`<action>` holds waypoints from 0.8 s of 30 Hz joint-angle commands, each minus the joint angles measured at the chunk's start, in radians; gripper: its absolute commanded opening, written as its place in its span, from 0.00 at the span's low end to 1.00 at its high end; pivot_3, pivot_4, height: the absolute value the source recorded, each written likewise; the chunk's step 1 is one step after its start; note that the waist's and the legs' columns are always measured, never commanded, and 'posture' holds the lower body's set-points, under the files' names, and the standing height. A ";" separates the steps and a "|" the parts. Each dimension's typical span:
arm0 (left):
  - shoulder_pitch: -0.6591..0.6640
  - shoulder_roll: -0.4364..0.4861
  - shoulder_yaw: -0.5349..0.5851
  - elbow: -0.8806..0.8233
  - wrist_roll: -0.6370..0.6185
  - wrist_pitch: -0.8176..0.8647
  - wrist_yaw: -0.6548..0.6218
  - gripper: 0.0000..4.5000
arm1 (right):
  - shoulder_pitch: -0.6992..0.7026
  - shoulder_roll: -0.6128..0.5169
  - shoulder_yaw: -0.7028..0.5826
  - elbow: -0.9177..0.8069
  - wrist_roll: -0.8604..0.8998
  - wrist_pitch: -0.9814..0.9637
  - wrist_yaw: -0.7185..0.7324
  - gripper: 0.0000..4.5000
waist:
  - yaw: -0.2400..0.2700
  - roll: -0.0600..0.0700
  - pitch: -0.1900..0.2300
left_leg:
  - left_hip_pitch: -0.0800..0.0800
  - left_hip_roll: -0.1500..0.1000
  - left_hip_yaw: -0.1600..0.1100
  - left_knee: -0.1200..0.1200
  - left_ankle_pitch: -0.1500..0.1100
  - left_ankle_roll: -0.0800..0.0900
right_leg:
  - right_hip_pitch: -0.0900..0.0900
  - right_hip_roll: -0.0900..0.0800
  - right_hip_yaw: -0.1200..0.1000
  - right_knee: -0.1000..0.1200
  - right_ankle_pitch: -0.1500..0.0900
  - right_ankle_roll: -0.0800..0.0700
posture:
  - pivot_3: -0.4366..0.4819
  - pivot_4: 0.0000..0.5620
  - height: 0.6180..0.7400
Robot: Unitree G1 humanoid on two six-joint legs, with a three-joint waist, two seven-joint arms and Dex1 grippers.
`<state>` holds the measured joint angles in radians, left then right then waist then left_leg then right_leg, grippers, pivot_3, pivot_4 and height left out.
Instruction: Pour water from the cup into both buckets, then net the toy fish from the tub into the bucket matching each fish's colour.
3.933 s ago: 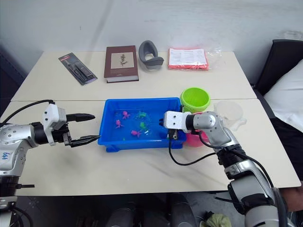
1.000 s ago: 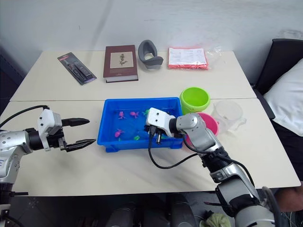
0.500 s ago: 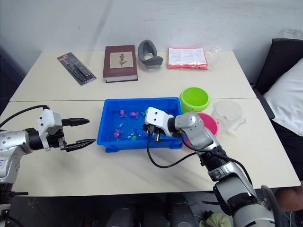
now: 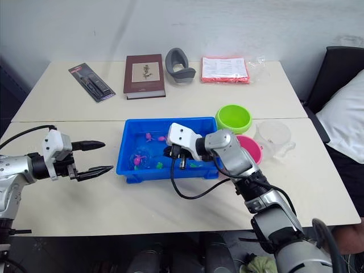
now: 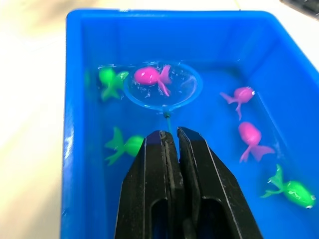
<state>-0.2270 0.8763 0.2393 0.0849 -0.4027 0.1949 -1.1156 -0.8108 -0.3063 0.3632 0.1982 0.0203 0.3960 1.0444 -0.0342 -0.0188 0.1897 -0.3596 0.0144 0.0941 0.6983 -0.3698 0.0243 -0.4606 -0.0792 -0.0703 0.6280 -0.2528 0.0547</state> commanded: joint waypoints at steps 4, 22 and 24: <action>0.000 -0.012 0.036 -0.068 -0.040 0.022 0.026 0.98 | 0.035 -0.053 -0.134 -0.109 0.137 0.133 0.024 0.00 | 0.003 0.000 0.000 | 0.000 0.000 0.000 0.000 0.000 0.000 | 0.000 0.000 0.000 0.000 0.000 0.000 | 0.48 0.27 1.00; -0.070 -0.067 0.018 -0.251 -0.140 0.187 0.109 0.98 | 0.375 -0.272 -0.464 -0.443 0.355 0.115 -0.051 0.00 | 0.017 0.000 0.000 | 0.000 0.000 -0.001 0.000 0.000 0.000 | 0.001 0.000 -0.001 -0.001 0.000 0.000 | 0.48 0.27 1.00; -0.123 -0.097 0.009 -0.221 -0.157 0.217 0.126 0.98 | 0.442 -0.302 -0.499 -0.491 0.360 0.086 -0.051 0.00 | 0.027 0.000 0.000 | 0.000 -0.001 -0.001 0.000 0.000 0.000 | 0.001 0.000 0.000 0.000 0.000 0.000 | 0.48 0.27 1.00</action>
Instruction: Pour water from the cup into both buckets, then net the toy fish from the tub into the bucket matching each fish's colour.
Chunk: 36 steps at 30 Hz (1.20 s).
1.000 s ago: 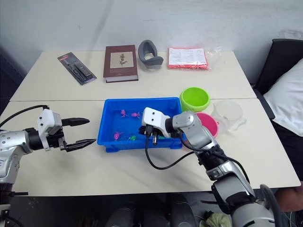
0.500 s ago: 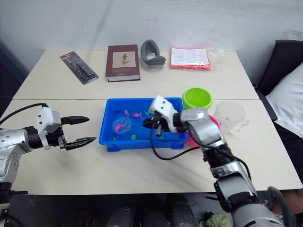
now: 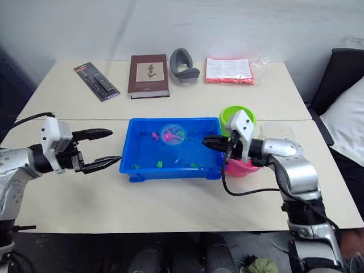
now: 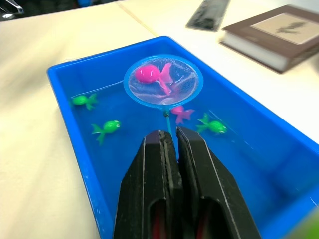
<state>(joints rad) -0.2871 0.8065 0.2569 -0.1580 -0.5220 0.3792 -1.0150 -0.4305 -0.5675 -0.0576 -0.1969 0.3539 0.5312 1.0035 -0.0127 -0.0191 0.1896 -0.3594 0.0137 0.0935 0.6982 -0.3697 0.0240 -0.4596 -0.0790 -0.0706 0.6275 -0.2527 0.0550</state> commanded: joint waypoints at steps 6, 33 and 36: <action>-0.151 -0.057 -0.076 0.091 -0.020 0.045 -0.018 0.98 | 0.186 -0.116 -0.246 -0.192 0.122 0.009 -0.056 0.00 | 0.010 0.000 0.000 | 0.001 -0.001 0.001 0.000 0.000 0.001 | 0.000 0.001 0.001 0.000 0.001 0.001 | 0.48 0.27 1.00; -0.318 -0.229 -0.222 0.236 0.079 -0.081 -0.049 0.98 | 0.690 -0.051 -0.492 -0.032 -0.255 -0.816 -0.223 0.00 | 0.009 0.000 0.000 | 0.015 -0.001 0.003 0.000 0.000 0.000 | 0.015 0.003 0.005 -0.005 0.001 0.002 | 0.48 0.27 1.00; -0.307 -0.223 -0.230 0.223 0.069 -0.057 -0.063 0.98 | 0.693 -0.059 -0.456 -0.057 -0.362 -0.888 -0.283 0.00 | 0.010 0.000 0.000 | 0.017 -0.001 0.003 0.000 0.001 -0.001 | 0.015 0.002 0.006 -0.003 0.001 0.002 | 0.48 0.27 1.00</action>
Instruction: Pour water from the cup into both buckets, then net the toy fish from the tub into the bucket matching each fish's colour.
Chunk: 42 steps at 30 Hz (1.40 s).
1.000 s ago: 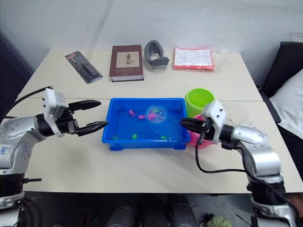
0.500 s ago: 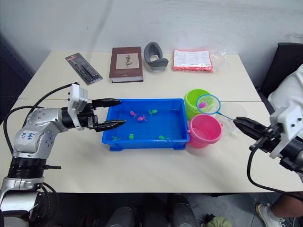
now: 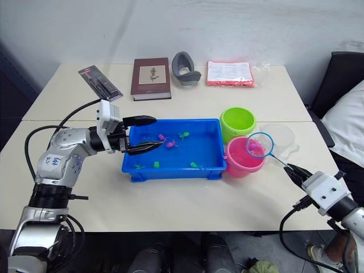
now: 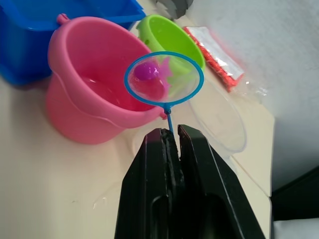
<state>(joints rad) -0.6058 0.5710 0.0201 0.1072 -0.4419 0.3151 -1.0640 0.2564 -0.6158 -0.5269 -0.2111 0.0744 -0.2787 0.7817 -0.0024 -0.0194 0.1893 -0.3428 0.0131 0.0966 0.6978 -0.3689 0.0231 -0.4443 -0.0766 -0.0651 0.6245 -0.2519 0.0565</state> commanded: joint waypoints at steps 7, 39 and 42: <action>0.027 0.002 0.005 -0.061 -0.003 -0.004 -0.015 0.98 | -0.002 -0.068 0.000 -0.023 -0.380 -0.261 -0.258 0.00 | 0.001 0.000 0.000 | 0.001 0.000 0.000 0.000 0.000 0.000 | 0.000 0.000 0.001 0.000 0.000 0.000 | 0.48 0.27 1.00; -0.033 -0.043 0.018 0.088 0.059 -0.194 -0.004 0.98 | 0.098 -0.129 0.005 0.019 -0.668 -0.418 -0.634 0.00 | 0.001 0.000 0.000 | 0.003 0.000 0.002 -0.002 0.000 -0.001 | 0.002 0.001 0.003 0.000 -0.001 0.000 | 0.48 0.27 1.00; -0.033 -0.037 0.020 0.091 0.058 -0.194 -0.002 0.98 | 0.106 -0.117 0.012 0.002 -0.620 -0.401 -0.629 0.00 | -0.002 0.000 0.000 | 0.003 0.000 0.002 -0.002 0.000 -0.001 | 0.002 0.001 0.003 -0.001 -0.001 0.000 | 0.48 0.27 1.00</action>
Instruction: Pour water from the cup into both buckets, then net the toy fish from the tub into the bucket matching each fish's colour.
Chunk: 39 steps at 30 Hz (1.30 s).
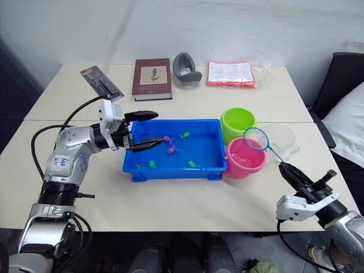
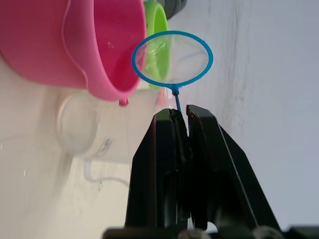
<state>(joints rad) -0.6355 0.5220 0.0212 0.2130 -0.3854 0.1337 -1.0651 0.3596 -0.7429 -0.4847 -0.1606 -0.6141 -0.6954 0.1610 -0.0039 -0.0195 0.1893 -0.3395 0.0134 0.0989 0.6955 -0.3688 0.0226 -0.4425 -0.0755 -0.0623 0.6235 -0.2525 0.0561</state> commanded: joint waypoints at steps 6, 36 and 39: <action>0.032 0.068 0.047 -0.051 -0.004 0.003 0.003 0.98 | -0.046 0.011 0.036 -0.149 0.437 0.170 0.144 0.00 | -0.005 0.000 0.000 | 0.002 0.001 0.001 0.000 0.000 0.000 | 0.000 0.001 0.001 0.002 0.000 0.000 | 0.48 0.27 1.00; 0.373 0.264 0.274 -0.205 -0.061 0.142 0.097 0.98 | -0.824 -0.131 0.714 -0.172 0.964 1.258 0.629 0.00 | 0.000 0.001 0.001 | -0.002 0.002 -0.005 -0.004 -0.002 0.000 | -0.003 -0.004 -0.006 -0.003 -0.002 -0.003 | 0.48 0.27 1.00; 0.375 0.274 0.260 -0.208 -0.055 0.137 0.071 0.98 | -0.860 -0.107 0.764 -0.126 0.900 1.244 0.655 0.00 | 0.001 0.001 0.001 | -0.004 0.001 -0.005 -0.004 -0.002 0.001 | -0.003 -0.004 -0.007 -0.003 -0.002 -0.003 | 0.48 0.27 1.00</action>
<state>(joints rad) -0.2599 0.7773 0.2723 0.0182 -0.4326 0.2825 -0.9790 -0.4830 -0.8558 0.2763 -0.2802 0.3153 0.5675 0.8015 -0.0032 -0.0189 0.1898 -0.3437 0.0149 0.0935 0.6915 -0.3708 0.0231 -0.4459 -0.0792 -0.0698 0.6201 -0.2541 0.0529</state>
